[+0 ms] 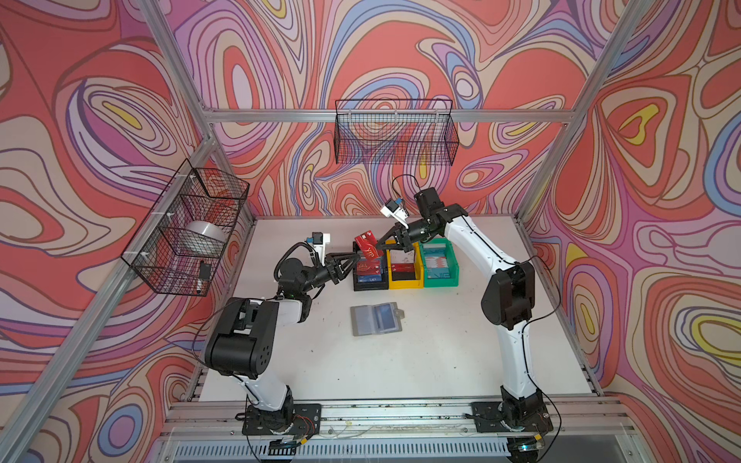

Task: Take the credit cards out of the card holder
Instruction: Place the credit card in the storage box.

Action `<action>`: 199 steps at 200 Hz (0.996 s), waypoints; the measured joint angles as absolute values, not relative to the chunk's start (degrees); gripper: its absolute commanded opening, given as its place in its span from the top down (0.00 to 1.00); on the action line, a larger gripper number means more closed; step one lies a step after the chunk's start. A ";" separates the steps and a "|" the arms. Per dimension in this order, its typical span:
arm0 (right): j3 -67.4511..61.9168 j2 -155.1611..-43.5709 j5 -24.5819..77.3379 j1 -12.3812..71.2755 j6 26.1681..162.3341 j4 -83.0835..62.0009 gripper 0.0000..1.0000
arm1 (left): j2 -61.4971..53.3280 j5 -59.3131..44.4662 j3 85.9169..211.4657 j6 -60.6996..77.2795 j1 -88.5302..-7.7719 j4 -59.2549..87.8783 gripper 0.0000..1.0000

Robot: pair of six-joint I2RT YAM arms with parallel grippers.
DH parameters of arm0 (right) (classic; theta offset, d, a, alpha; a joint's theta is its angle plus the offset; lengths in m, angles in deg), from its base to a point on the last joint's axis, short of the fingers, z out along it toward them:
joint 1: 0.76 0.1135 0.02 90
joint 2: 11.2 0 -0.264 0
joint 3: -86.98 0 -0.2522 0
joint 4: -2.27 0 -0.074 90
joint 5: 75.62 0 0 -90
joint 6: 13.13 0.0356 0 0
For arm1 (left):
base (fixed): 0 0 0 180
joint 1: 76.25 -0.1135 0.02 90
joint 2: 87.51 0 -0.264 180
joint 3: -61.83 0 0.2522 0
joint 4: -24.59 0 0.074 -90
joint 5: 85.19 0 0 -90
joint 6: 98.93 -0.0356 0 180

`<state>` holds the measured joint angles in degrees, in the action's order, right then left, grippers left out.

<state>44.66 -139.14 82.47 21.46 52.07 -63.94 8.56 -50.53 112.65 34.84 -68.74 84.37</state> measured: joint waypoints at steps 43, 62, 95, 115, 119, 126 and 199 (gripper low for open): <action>44.62 -141.00 83.68 22.21 52.64 -63.59 1.00 | 8.56 -50.68 112.65 34.86 -68.74 84.37 0.63; 44.62 -141.33 84.27 22.80 52.99 -63.46 1.00 | 8.56 -50.70 112.65 34.84 -68.74 84.37 0.63; 44.62 -141.41 85.18 23.71 52.99 -63.33 1.00 | 8.56 -50.70 112.65 34.84 -68.74 84.37 0.63; 44.62 -141.41 85.75 24.06 52.99 -63.33 1.00 | 8.56 -50.70 112.65 34.84 -68.74 84.39 0.64; 44.62 -141.41 85.86 24.09 52.99 -63.33 1.00 | 8.56 -50.70 112.65 34.84 -68.74 84.39 0.64; 44.62 -141.41 86.06 24.09 53.01 -63.33 1.00 | 8.56 -50.68 112.65 34.84 -68.76 84.39 0.65; 44.57 -141.57 85.97 23.95 53.23 -63.11 1.00 | 8.58 -52.23 113.21 36.04 -68.74 84.85 0.99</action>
